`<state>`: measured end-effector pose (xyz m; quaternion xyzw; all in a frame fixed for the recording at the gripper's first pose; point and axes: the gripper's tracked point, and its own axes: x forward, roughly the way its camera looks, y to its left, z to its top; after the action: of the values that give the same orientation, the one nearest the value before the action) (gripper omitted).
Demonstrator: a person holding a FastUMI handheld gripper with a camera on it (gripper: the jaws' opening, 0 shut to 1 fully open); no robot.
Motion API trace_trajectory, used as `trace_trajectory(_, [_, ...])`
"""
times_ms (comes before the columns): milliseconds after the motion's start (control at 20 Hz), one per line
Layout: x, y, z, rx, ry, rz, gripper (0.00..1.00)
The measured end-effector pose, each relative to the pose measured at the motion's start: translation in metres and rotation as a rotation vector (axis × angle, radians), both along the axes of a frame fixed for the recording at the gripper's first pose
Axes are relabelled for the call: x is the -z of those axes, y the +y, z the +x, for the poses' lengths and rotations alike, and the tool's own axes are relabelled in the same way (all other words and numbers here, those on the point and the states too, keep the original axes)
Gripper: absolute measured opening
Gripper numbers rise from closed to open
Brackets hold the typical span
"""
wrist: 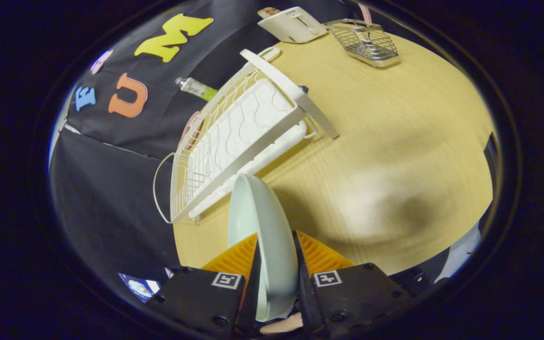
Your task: Take the plate from the dish rack, then take the spoon from the basket and place it into the plate.
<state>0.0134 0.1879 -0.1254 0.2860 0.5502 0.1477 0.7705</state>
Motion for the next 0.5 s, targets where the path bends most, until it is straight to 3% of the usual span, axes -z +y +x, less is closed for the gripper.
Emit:
trace_trajectory(400, [-0.021, -0.014, 0.013, 0.002, -0.121, -0.030, 0.62])
trace_trajectory(500, [-0.030, -0.024, 0.014, -0.013, -0.198, -0.075, 0.77])
